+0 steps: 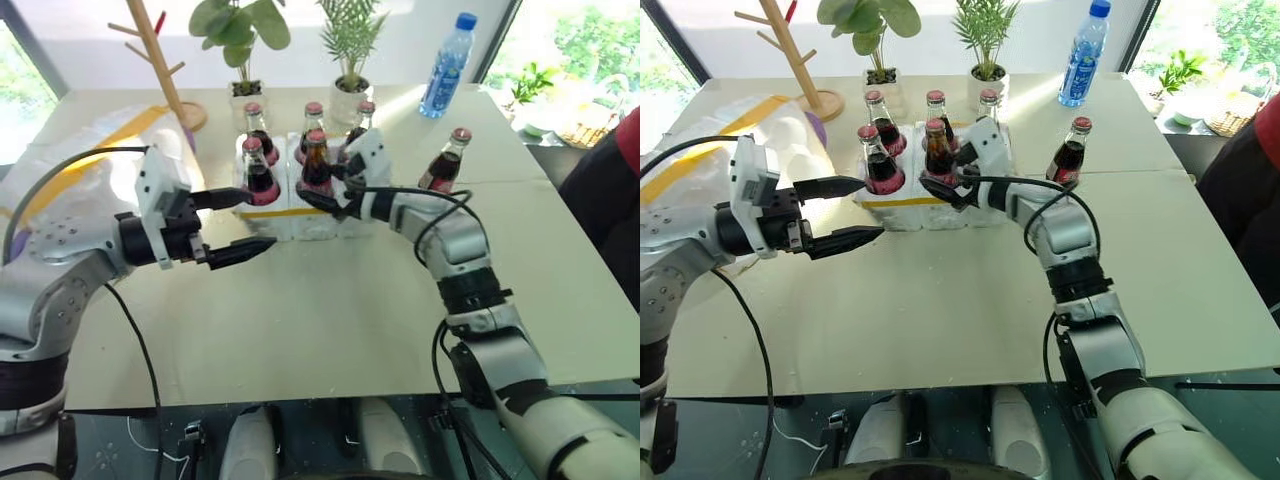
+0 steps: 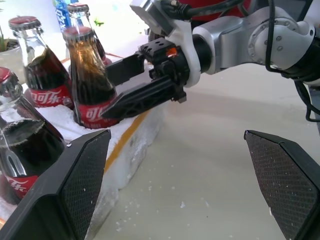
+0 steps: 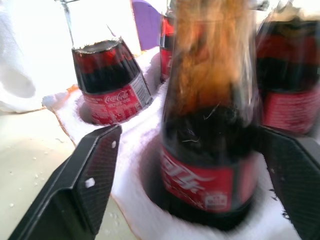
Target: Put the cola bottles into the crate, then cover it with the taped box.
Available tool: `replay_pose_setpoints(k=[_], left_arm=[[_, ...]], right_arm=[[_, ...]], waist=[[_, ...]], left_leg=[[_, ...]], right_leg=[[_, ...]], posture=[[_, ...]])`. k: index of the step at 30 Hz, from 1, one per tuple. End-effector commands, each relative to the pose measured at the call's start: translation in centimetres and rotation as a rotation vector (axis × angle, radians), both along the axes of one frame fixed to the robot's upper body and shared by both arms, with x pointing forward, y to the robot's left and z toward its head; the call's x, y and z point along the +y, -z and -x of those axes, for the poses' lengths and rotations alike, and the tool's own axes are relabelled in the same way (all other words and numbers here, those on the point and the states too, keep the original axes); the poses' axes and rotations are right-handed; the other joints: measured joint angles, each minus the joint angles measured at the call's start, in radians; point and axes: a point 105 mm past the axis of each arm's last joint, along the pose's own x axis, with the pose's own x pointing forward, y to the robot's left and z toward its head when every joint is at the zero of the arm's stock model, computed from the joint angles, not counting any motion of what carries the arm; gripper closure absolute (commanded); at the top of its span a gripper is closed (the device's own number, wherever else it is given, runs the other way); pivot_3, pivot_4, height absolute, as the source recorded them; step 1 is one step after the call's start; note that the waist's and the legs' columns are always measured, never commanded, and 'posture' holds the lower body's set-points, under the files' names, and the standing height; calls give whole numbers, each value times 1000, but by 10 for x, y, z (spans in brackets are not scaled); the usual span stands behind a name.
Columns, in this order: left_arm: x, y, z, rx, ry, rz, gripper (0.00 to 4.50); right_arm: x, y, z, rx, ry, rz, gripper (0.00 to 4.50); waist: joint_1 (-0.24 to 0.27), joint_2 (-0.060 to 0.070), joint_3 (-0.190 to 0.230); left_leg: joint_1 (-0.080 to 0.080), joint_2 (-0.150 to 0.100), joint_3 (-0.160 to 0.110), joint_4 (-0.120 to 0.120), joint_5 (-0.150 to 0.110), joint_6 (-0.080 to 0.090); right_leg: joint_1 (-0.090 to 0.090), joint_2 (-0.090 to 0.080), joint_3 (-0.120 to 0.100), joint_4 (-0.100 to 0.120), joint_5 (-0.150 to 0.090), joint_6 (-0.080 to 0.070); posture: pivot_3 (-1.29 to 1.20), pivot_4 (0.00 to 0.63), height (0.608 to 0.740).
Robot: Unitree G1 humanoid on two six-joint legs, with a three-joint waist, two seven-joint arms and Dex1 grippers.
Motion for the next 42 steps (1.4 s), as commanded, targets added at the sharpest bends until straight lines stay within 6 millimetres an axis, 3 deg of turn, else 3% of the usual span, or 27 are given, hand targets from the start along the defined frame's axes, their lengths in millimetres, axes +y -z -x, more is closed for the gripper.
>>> replay_pose_setpoints(k=[1,4,6,10,13,17,20,24,29,35,38,40,42], left_arm=[[-12,-9,1,-40,46,30,0],[-19,-8,-1,-40,75,46,0],[-24,-8,-3,-43,91,50,0],[-28,-10,-8,-48,109,60,0],[-32,-10,-10,-50,127,60,0],[-39,-12,-12,-56,154,61,0],[-43,-15,-12,-64,167,58,0],[-45,-17,-14,-73,172,51,0],[-43,-20,-14,-80,165,45,0],[-40,-19,-15,-82,150,41,0],[-40,-20,-15,-87,140,43,0],[-39,-20,-15,-88,133,43,0],[-37,-20,-14,-88,122,44,0]], right_arm=[[-39,-48,31,-100,10,-57,20],[-73,-57,63,-85,25,-32,20],[-97,-52,76,-54,86,38,20],[-147,-41,73,2,354,94,20],[-169,-35,63,16,516,67,20],[-174,-21,50,26,607,43,20],[-167,-11,40,31,602,21,20],[-163,0,19,24,618,5,20],[-172,12,-10,68,704,-23,20],[-166,14,-34,73,699,-61,20],[-165,10,-39,44,692,-51,804],[-165,-7,-38,-22,675,-74,1769],[-166,-34,-33,-127,649,-109,1735]], waist=[[14,0,0],[20,0,0],[20,0,0],[7,-1,0],[7,0,0],[12,0,0],[13,0,0],[12,0,0],[10,0,0],[10,0,0],[11,0,0],[12,0,0],[11,1,1]], left_leg=[[0,0,0,0,0,0],[0,-1,0,0,0,0],[0,-1,0,0,0,0],[2,-1,-1,0,0,0],[3,-2,-3,0,0,0],[2,-4,-4,0,0,0],[2,-5,-5,0,0,0],[1,-6,-5,0,0,0],[1,-6,-6,0,0,0],[1,-6,-6,0,0,0],[1,-7,-6,0,0,0],[1,-7,-6,0,0,0],[0,-7,-6,0,0,0]], right_leg=[[0,0,0,0,0,0],[0,0,0,-1,0,0],[1,0,0,-1,0,0],[3,1,1,-1,0,0],[2,3,4,0,0,0],[2,3,4,-1,0,0],[1,1,4,-1,-1,1],[1,1,4,-1,-1,1],[1,1,4,0,-1,1],[1,1,4,0,-1,1],[1,0,4,0,-1,1],[1,0,4,0,-1,1],[1,0,4,0,-1,1]], posture=[[0,150,740],[0,150,740],[0,150,740],[0,150,740],[0,150,740],[0,150,740],[0,150,740],[0,150,740],[0,150,740],[0,150,740],[0,150,740],[0,150,740],[0,150,740]])
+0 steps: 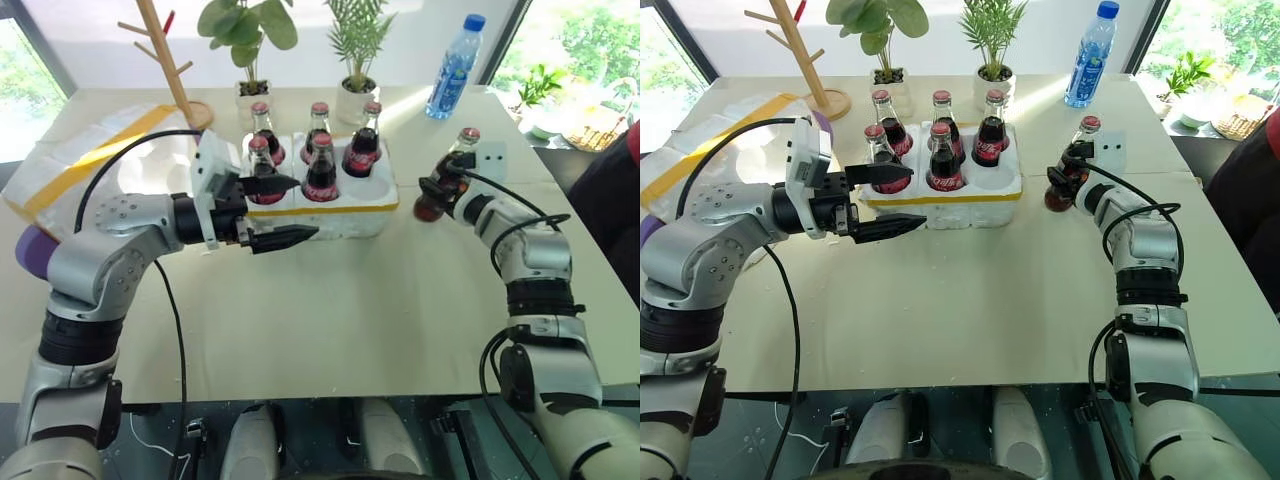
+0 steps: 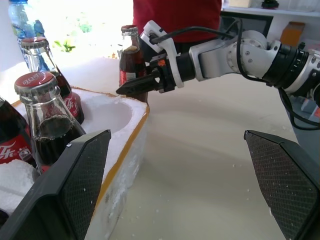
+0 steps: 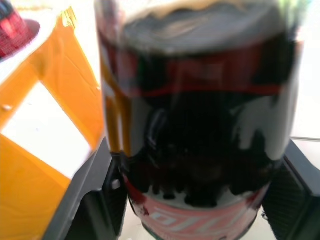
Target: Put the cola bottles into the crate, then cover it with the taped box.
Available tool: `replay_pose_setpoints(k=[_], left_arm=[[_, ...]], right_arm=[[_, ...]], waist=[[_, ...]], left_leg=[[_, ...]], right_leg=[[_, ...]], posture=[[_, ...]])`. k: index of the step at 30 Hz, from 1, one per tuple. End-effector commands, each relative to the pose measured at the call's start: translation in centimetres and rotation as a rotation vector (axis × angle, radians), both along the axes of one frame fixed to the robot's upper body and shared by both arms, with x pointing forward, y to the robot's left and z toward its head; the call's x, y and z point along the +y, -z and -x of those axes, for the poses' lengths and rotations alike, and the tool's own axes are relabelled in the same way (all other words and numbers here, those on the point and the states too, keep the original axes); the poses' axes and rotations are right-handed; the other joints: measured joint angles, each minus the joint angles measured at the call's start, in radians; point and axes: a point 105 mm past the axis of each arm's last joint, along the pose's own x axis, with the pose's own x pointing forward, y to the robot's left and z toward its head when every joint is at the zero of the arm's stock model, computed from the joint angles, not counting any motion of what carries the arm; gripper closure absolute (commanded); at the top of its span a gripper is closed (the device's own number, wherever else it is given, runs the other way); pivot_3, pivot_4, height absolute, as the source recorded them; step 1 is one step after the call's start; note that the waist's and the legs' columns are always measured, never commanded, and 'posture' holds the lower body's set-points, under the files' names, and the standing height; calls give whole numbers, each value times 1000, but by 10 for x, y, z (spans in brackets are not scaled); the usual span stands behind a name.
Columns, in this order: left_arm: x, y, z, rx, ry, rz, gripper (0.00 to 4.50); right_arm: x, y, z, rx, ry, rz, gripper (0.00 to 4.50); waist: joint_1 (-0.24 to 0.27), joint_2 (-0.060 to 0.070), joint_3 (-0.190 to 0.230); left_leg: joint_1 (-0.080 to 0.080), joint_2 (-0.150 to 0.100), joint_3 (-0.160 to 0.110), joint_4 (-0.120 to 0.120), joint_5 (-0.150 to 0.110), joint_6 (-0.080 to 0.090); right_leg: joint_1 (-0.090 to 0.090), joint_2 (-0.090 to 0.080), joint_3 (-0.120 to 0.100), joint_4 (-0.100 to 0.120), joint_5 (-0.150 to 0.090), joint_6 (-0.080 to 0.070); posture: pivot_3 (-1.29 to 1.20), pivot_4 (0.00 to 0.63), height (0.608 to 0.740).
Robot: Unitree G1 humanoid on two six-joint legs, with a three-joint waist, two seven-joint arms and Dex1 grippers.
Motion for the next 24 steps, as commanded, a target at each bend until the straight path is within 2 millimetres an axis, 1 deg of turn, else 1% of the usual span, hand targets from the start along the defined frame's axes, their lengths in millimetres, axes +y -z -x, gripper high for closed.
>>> replay_pose_setpoints(k=[1,2,3,5,6,8,10,12,15,18,21,24], left_arm=[[6,-10,3,-51,-27,9,0],[7,-9,3,-50,-33,10,0],[8,-9,3,-49,-40,12,0],[8,-8,4,-48,-46,16,0],[8,-8,4,-47,-48,18,0],[7,-6,4,-44,-49,22,0],[6,-4,4,-42,-50,25,0],[4,-4,4,-42,-50,27,0],[3,-5,4,-44,-49,29,0],[4,-6,3,-47,-54,29,0],[7,-5,3,-47,-67,28,0],[9,-4,4,-46,-76,27,0]], right_arm=[[-3,-78,9,-293,-40,17,1735],[1,-93,15,-344,-80,12,1735],[10,-111,24,-396,-156,-8,1735],[23,-128,37,-444,-261,-35,1735],[29,-132,42,-447,-305,-49,1735],[50,-137,55,-435,-432,-101,1735],[68,-138,61,-426,-501,-121,1735],[79,-134,58,-408,-513,-115,1735],[87,-126,53,-383,-509,-90,1735],[96,-99,42,-279,-499,-13,1735],[101,-70,38,-187,-531,63,1735],[108,-49,37,-125,-558,114,1735]], waist=[[-1,2,1],[-1,3,2],[-1,5,3],[-2,7,4],[-3,7,4],[-5,7,4],[-4,7,4],[-3,7,4],[1,7,4],[7,6,4],[4,6,4],[3,6,4]], left_leg=[[0,0,0,0,0,0],[0,0,0,0,0,0],[-1,0,0,0,0,0],[-1,0,0,0,0,0],[-1,0,0,-1,0,0],[-1,0,0,-1,0,0],[1,1,0,-1,0,0],[1,1,0,-1,0,0],[0,0,1,0,0,0],[-1,0,0,0,0,0],[-1,-1,0,0,0,0],[-1,-1,0,0,0,0]], right_leg=[[0,0,0,0,0,0],[-1,0,0,0,0,0],[-1,0,0,0,0,0],[-2,0,0,0,0,0],[-2,0,0,1,0,0],[-2,1,0,1,0,0],[-1,1,0,1,0,0],[0,1,0,1,0,0],[0,0,0,1,0,0],[0,-1,0,0,0,0],[-1,-2,0,0,0,0],[-1,-1,0,0,0,0]], posture=[[0,150,740],[0,150,740],[0,150,740],[0,150,740],[0,150,740],[0,150,740],[0,150,740],[0,150,740],[0,150,740],[0,150,740],[0,150,740],[0,150,740]])
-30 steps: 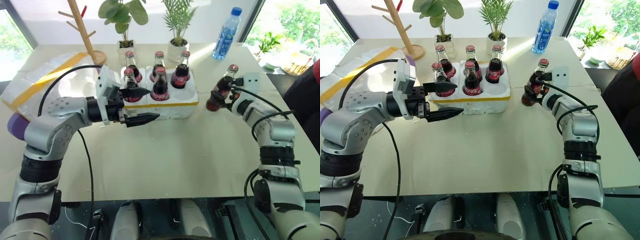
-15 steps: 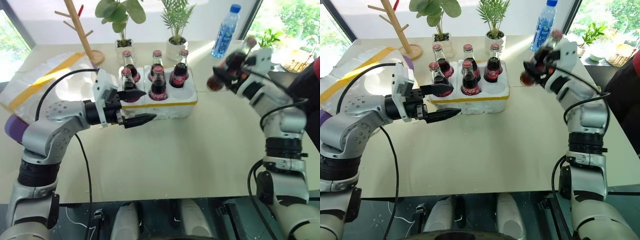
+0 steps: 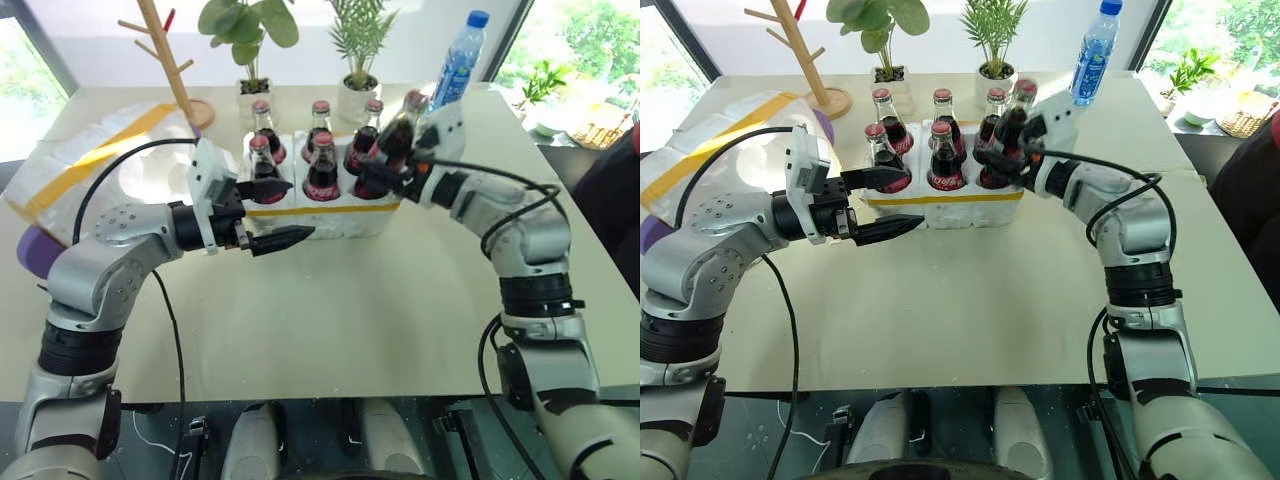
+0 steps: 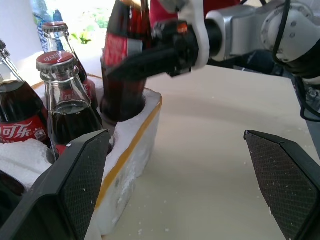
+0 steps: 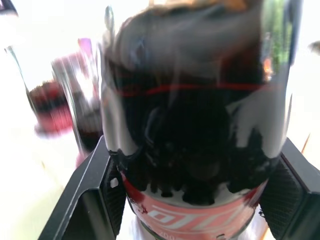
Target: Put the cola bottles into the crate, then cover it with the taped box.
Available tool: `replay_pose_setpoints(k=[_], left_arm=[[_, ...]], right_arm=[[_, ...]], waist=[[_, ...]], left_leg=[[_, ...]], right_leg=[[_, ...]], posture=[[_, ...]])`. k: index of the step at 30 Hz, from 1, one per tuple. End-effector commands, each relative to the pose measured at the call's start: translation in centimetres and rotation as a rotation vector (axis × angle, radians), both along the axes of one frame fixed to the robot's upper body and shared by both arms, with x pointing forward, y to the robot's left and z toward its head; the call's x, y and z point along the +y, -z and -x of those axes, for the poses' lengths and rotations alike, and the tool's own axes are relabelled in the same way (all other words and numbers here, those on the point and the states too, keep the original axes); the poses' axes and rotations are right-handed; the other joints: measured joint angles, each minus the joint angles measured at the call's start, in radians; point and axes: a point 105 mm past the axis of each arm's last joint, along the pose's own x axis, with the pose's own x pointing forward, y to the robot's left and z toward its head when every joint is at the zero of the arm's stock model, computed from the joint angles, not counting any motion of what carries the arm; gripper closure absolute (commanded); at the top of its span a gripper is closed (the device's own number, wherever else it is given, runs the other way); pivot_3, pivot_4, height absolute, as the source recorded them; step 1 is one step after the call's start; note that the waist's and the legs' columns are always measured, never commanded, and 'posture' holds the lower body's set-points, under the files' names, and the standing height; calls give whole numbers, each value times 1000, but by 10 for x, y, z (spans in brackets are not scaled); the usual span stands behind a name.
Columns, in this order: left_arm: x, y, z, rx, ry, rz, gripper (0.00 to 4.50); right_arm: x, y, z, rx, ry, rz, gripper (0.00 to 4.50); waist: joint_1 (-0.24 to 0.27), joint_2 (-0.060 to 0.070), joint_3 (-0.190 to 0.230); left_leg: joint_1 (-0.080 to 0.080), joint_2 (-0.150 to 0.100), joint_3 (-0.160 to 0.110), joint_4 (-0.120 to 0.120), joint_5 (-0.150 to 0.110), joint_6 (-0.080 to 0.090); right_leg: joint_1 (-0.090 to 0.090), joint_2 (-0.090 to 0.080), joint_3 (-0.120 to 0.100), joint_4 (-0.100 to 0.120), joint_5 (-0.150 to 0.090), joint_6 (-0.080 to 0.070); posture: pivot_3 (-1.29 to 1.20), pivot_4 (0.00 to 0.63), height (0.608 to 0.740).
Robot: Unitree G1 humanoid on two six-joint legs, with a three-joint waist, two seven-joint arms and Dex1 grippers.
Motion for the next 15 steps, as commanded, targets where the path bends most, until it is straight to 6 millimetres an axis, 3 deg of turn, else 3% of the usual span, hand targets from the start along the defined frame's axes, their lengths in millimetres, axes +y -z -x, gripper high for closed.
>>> replay_pose_setpoints(k=[1,4,6,8,15], left_arm=[[5,-12,6,-60,-11,7,0],[7,-11,6,-61,-21,1,0],[12,-13,7,-64,-34,-11,0],[20,-16,10,-63,-51,-29,0],[60,-32,32,-57,-128,-175,0]], right_arm=[[8,-1,2,-42,-43,60,1735],[12,11,-1,-3,-44,73,1735],[12,18,-5,9,-36,95,686],[11,17,-6,-5,-30,113,70],[-14,-10,15,-58,-87,126,70]], waist=[[1,0,0],[1,0,0],[0,-1,0],[-1,-1,-1],[2,-2,-1]], left_leg=[[0,0,-1,0,0,0],[0,0,-2,0,0,0],[0,0,-2,0,0,0],[0,0,-2,0,0,0],[1,0,-3,0,0,0]], right_leg=[[0,0,0,0,0,0],[1,1,-1,0,0,0],[1,0,-1,0,0,0],[1,0,-1,0,0,0],[1,0,-2,0,0,0]], posture=[[0,150,740],[0,150,740],[0,150,740],[0,150,740],[0,150,740]])
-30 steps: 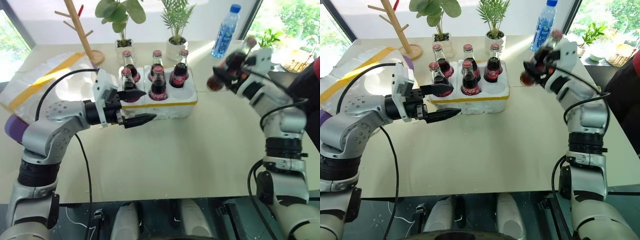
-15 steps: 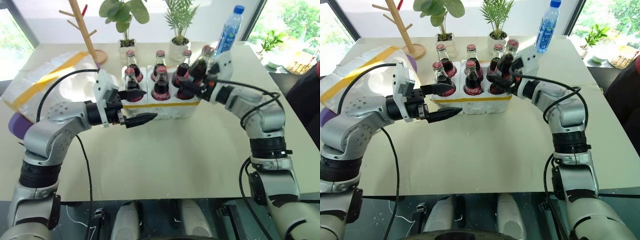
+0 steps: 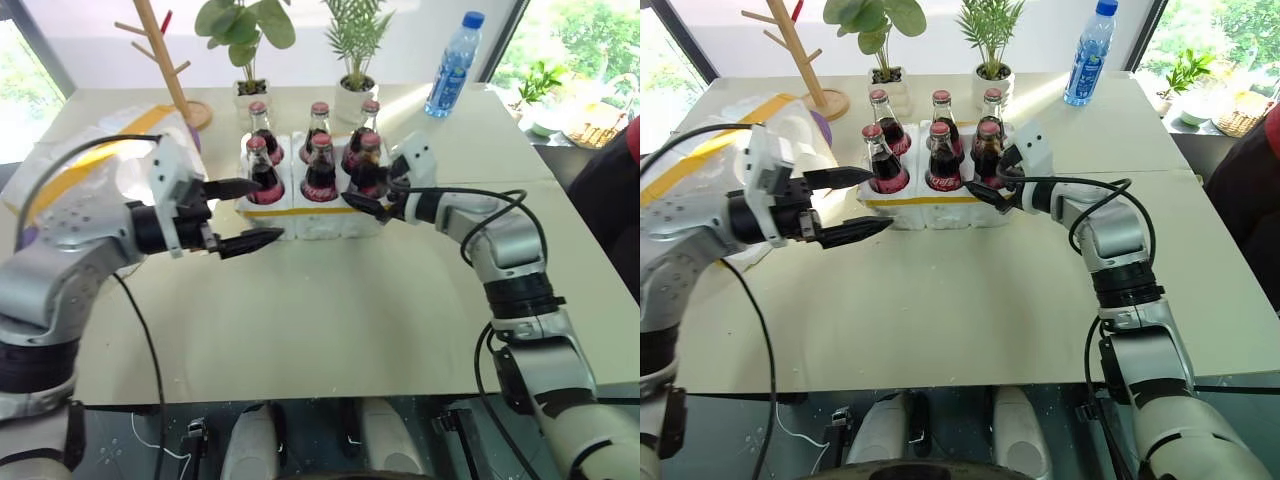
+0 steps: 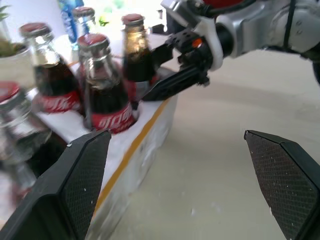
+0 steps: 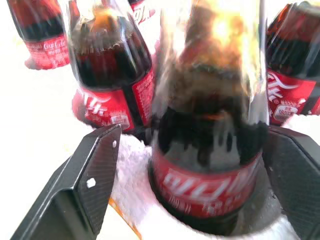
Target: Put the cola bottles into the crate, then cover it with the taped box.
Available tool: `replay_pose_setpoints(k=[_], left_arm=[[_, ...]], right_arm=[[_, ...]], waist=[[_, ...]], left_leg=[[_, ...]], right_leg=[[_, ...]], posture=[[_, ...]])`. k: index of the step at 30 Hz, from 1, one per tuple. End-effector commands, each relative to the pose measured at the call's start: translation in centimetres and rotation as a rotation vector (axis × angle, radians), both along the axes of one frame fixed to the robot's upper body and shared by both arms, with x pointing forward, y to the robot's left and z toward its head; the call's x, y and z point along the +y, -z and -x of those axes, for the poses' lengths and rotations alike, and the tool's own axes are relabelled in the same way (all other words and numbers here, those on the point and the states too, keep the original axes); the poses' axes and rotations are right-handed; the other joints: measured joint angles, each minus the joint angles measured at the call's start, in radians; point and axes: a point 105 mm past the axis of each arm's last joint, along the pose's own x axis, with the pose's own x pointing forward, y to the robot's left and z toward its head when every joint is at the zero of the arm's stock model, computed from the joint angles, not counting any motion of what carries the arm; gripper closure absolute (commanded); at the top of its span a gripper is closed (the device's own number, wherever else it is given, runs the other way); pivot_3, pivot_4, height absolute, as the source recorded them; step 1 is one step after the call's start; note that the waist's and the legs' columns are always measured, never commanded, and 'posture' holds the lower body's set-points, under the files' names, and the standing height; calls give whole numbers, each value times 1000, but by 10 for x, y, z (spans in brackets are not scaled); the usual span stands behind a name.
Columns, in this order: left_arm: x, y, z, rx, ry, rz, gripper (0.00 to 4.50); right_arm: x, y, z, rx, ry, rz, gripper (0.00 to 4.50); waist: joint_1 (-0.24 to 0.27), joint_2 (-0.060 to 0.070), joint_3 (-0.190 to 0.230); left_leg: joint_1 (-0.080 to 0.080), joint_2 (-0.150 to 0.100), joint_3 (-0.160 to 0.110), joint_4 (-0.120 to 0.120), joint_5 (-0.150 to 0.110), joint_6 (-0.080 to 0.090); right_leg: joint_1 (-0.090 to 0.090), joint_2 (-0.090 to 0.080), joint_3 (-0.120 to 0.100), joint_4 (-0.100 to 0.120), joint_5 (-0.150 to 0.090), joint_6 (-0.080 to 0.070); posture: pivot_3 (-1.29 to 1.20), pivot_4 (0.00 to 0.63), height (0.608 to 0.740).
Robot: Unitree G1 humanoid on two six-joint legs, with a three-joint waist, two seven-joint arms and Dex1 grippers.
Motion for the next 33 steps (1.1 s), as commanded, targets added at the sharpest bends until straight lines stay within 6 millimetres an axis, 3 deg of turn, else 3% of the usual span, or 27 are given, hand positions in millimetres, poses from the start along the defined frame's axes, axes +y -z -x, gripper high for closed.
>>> replay_pose_setpoints(k=[1,5,9,12,16,18,24,33], left_arm=[[22,-28,21,-52,-34,-61,0],[63,-52,42,-30,-177,-161,0],[103,-57,62,93,-313,-288,0],[138,-46,74,226,-438,-376,0],[202,-15,99,445,-599,-577,0],[224,-10,99,510,-667,-624,0],[245,-2,76,565,-697,-633,0],[255,14,30,569,-700,-616,0]], right_arm=[[-21,-31,21,-76,-59,5,70],[-48,-56,49,-78,-133,4,70],[-79,-65,63,-53,-133,12,70],[-88,-70,73,-40,-164,30,70],[-82,-88,87,-84,-255,20,70],[-78,-95,87,-95,-269,-8,70],[-73,-94,82,-99,-262,-13,70],[-74,-94,89,-111,-232,-20,70]], waist=[[4,-1,0],[0,-1,1],[-4,-1,1],[-6,1,1],[-14,1,1],[-16,1,1],[3,0,1],[3,0,1]], left_leg=[[-1,0,0,0,0,0],[-1,0,0,0,0,0],[2,0,1,-1,0,0],[2,0,1,-2,0,0],[2,0,2,-3,0,0],[2,1,1,-4,0,0],[1,-1,4,-4,-1,-1],[-2,-2,7,-4,-1,1]], right_leg=[[0,0,-1,0,0,0],[-1,-1,-1,-1,0,0],[0,-1,-1,-1,-2,-1],[-1,-1,-1,-1,-4,-5],[-3,0,-1,0,-5,-8],[-3,0,-1,0,-6,-9],[-5,-6,-2,-1,-7,-12],[-7,-5,-1,1,-5,-7]], posture=[[0,150,740],[0,150,740],[0,150,740],[0,150,740],[0,150,740],[0,150,740],[0,150,740],[0,150,740]])
